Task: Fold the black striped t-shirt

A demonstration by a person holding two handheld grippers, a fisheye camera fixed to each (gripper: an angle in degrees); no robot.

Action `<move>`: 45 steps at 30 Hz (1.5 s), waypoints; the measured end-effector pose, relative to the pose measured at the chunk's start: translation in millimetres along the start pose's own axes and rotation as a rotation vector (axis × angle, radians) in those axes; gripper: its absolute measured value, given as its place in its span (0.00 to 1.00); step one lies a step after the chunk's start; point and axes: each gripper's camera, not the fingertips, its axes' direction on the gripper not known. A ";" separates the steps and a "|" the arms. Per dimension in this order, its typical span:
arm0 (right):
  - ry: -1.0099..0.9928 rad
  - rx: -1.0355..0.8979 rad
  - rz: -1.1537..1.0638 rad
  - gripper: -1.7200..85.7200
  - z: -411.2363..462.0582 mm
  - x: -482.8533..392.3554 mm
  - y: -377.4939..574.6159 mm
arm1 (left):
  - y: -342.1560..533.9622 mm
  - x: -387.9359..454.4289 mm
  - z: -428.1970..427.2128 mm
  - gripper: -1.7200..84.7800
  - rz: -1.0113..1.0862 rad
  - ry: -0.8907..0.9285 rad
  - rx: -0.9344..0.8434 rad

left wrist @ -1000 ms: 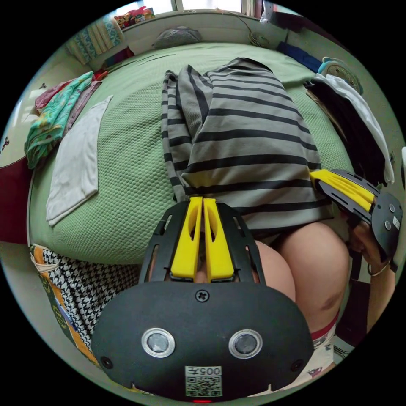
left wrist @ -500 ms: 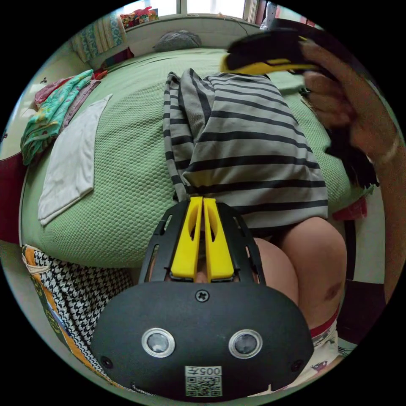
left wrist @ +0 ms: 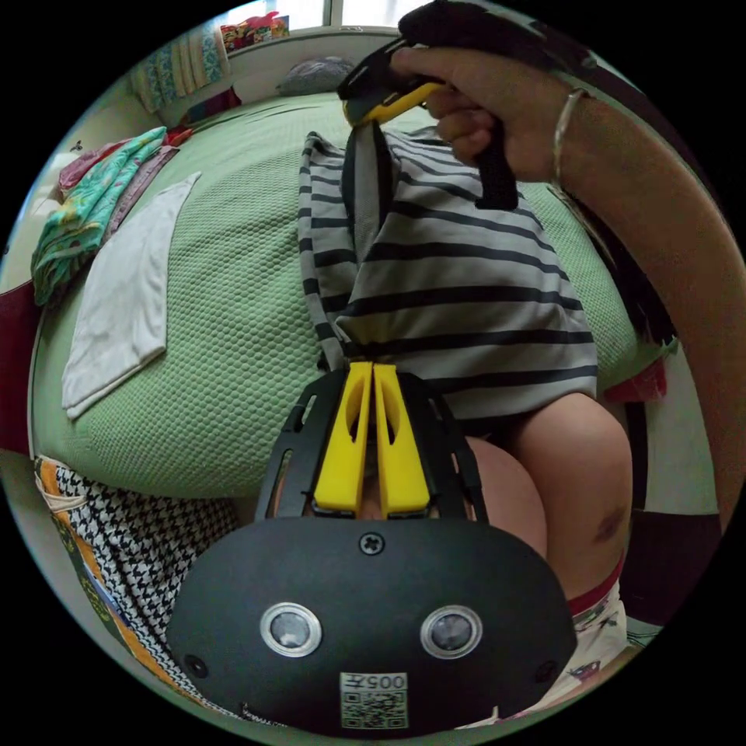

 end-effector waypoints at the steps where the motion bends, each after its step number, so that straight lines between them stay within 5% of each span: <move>1: -0.005 0.003 0.000 0.00 -1.7 -2.7 -1.3 | 0.6 -0.1 0.2 0.01 0.008 -0.007 -0.002; 11: 0.021 -0.171 0.008 0.02 72.6 -22.5 -13.9 | 10.2 -9.2 -0.1 0.01 0.023 -0.028 -0.001; 22: -0.044 0.076 -0.076 0.10 -70.2 30.4 44.6 | 30.9 -35.6 -9.5 0.02 -0.002 0.035 0.069; 29: 0.041 -0.058 -0.037 0.10 -81.8 62.2 133.2 | 73.3 -69.4 -49.5 0.06 -0.161 0.145 0.188; 34: 0.101 -0.201 -0.009 0.10 -50.4 59.5 183.2 | 87.6 -72.0 -54.0 0.08 -0.150 0.044 0.106; 45: 0.074 -0.090 0.057 0.11 -99.8 70.5 201.1 | 92.9 -84.3 -61.1 0.14 -0.147 0.095 0.163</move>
